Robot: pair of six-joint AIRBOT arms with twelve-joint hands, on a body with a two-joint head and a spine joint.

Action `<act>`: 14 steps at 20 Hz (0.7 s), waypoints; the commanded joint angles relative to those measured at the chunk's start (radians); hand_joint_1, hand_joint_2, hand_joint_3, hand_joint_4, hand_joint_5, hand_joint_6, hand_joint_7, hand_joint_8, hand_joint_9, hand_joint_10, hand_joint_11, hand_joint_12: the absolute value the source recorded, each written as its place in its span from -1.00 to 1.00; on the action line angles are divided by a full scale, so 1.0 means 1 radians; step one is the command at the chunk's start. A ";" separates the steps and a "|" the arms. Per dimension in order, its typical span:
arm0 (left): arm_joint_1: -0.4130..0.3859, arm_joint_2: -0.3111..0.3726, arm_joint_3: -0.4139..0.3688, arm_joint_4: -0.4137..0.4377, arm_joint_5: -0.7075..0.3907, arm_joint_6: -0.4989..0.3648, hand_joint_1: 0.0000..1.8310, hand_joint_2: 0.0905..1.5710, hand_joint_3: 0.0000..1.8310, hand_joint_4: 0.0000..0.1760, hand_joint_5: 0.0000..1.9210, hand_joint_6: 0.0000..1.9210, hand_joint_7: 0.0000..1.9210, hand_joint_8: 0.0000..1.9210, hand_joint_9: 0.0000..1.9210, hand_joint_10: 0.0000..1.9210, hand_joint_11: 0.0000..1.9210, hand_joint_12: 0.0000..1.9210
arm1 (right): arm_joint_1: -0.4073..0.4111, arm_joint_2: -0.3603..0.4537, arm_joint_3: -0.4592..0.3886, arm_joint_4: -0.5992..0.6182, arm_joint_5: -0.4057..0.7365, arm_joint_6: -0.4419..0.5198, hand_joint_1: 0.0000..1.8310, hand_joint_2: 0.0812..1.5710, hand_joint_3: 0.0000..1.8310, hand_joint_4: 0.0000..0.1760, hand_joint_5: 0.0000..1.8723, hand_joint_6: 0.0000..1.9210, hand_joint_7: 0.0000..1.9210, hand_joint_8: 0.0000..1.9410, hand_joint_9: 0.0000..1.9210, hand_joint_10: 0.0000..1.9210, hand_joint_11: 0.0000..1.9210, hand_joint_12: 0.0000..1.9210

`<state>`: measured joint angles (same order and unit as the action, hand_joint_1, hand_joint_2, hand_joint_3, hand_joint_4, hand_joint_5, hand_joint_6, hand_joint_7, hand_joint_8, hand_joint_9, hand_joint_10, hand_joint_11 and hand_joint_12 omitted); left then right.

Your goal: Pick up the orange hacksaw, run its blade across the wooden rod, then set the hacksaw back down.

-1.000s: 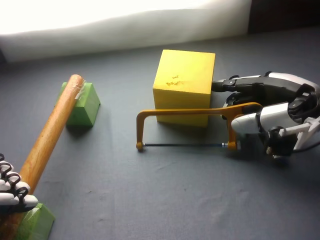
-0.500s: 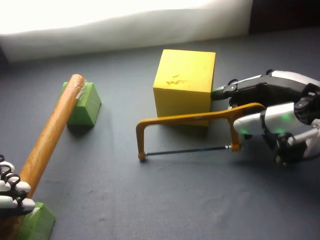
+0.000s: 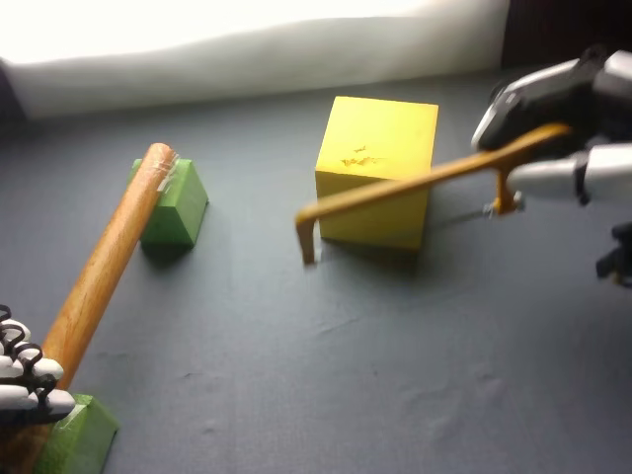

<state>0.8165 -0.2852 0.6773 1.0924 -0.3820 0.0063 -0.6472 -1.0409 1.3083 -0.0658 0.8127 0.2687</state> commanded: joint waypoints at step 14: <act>-0.005 -0.002 0.004 -0.014 -0.016 0.000 -1.00 0.53 -1.00 -1.00 -0.84 -1.00 -0.85 -1.00 -0.90 -1.00 -1.00 -0.87 | 0.220 -0.001 -0.168 0.443 0.108 -0.524 0.51 0.38 -1.00 -1.00 -0.04 -0.12 0.01 0.07 0.08 0.26 -0.03 0.29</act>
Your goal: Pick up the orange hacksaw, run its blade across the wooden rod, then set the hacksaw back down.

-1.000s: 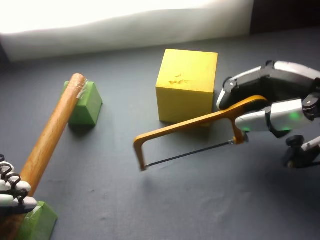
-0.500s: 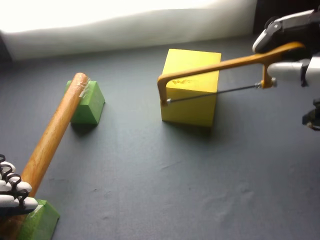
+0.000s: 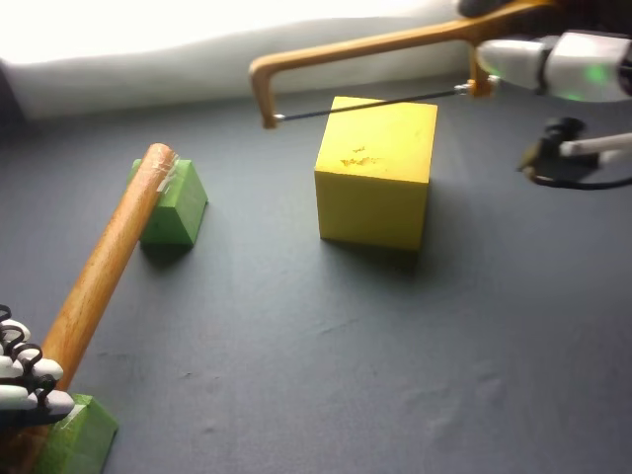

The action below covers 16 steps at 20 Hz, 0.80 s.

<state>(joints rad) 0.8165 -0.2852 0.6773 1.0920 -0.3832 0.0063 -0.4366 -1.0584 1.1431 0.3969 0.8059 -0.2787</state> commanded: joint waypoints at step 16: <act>-0.005 -0.002 0.001 -0.014 -0.008 -0.002 -1.00 0.54 -1.00 -1.00 -0.82 -1.00 -0.84 -1.00 -0.90 -1.00 -1.00 -0.78 | 0.156 -0.274 -0.015 0.232 0.037 -0.271 0.50 0.44 -1.00 -1.00 -0.16 0.08 -0.09 0.18 -0.02 0.36 -0.07 0.29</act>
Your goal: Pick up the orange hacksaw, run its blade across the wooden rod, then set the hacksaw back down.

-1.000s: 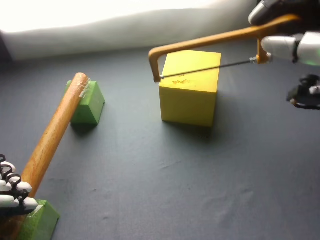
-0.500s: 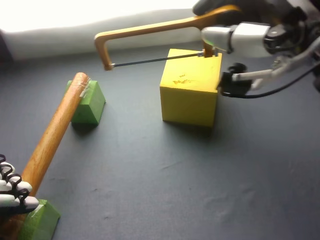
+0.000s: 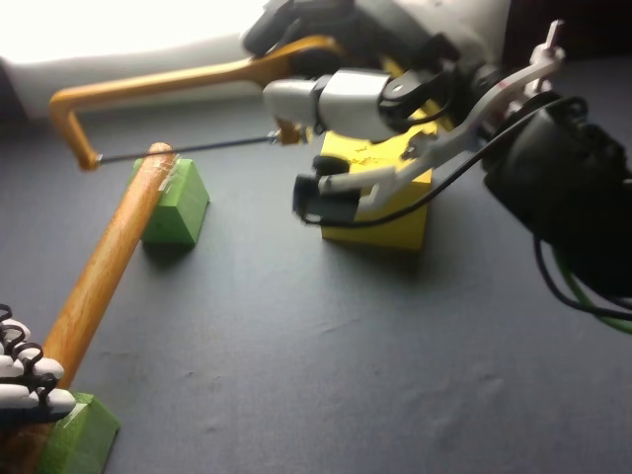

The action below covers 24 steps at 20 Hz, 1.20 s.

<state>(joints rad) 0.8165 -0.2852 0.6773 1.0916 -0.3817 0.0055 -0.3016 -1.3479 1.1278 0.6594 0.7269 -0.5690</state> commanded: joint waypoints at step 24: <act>-0.012 -0.008 0.002 -0.014 0.002 -0.003 -1.00 0.55 -1.00 -1.00 -0.83 -0.99 -0.86 -0.99 -0.90 -1.00 -1.00 -0.86 | -0.087 -0.096 -0.120 0.312 0.266 -0.287 0.36 0.45 -1.00 -1.00 -0.14 0.12 0.03 0.22 0.12 -0.05 -0.04 0.28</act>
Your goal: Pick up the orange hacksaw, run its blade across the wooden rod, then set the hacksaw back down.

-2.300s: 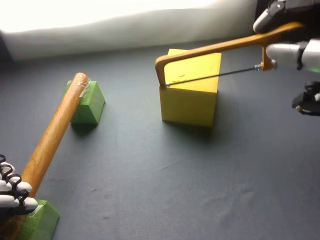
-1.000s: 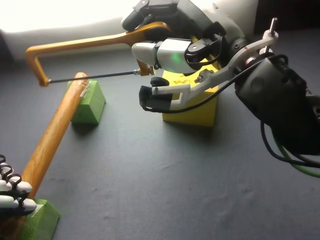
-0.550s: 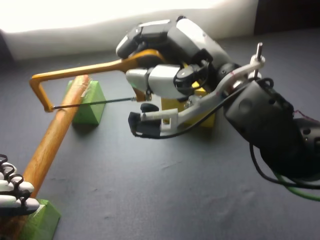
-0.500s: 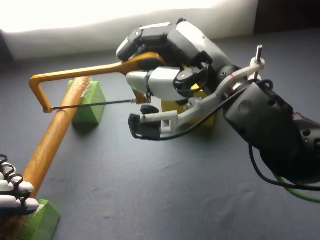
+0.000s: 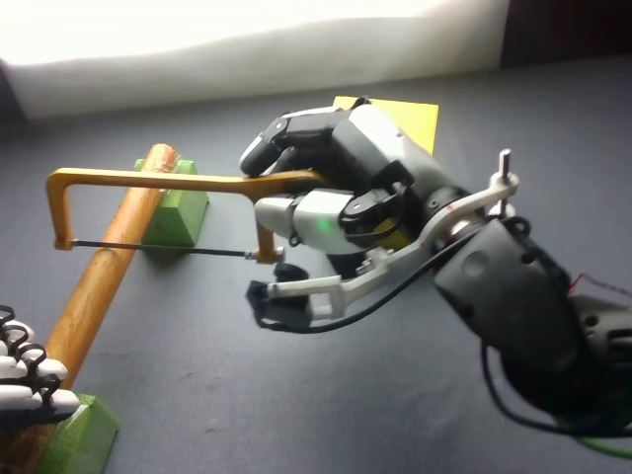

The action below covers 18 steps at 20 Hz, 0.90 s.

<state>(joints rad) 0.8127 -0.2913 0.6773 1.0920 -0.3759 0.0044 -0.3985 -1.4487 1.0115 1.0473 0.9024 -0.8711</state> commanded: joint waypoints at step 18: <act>-0.012 -0.002 -0.001 -0.014 0.000 -0.001 -1.00 0.53 -1.00 -1.00 -0.77 -1.00 -0.78 -1.00 -0.82 -0.99 -1.00 -0.70 | 0.029 -0.068 0.076 -0.187 0.294 -0.101 0.51 0.38 -1.00 -1.00 -0.03 -0.11 0.00 0.07 0.08 0.25 0.00 0.24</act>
<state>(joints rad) 0.8101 -0.2913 0.6769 1.0908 -0.3744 0.0044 -0.3851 -1.5173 1.0924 0.9497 1.1202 -0.9855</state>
